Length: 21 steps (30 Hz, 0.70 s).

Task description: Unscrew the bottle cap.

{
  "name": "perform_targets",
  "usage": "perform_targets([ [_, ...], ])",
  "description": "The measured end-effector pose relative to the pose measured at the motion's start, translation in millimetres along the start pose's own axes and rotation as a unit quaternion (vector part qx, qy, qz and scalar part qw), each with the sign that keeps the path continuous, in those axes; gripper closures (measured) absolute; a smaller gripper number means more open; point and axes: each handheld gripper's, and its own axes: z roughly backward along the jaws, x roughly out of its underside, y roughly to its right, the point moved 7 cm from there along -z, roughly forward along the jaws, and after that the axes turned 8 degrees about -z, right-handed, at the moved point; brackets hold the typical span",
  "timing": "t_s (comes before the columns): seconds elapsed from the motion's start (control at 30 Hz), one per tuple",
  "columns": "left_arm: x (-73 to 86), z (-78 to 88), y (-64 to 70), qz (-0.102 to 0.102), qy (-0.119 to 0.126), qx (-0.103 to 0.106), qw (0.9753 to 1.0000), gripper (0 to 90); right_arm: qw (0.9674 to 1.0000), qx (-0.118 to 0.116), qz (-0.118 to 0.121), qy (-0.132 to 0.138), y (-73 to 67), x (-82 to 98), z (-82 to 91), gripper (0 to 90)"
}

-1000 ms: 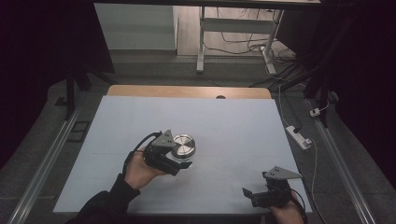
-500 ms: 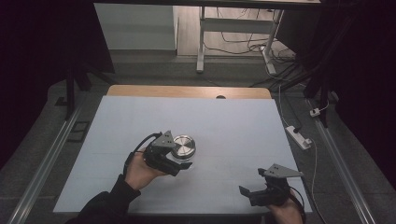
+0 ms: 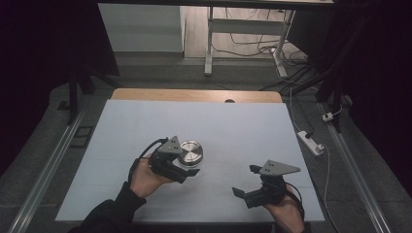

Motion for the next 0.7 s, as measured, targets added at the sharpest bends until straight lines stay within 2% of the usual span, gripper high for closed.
perform_targets([
  [0.23,0.8,-1.3,0.4,0.002,0.000,0.001,1.0000,15.8,0.9997,-0.019,0.018,0.003,-13.1,-22.9,-17.0,0.0],
  [0.7,1.5,-4.9,2.2,0.004,0.000,0.004,1.0000,15.8,0.9988,-0.038,0.030,0.010,-28.9,-53.6,-42.0,0.0],
])
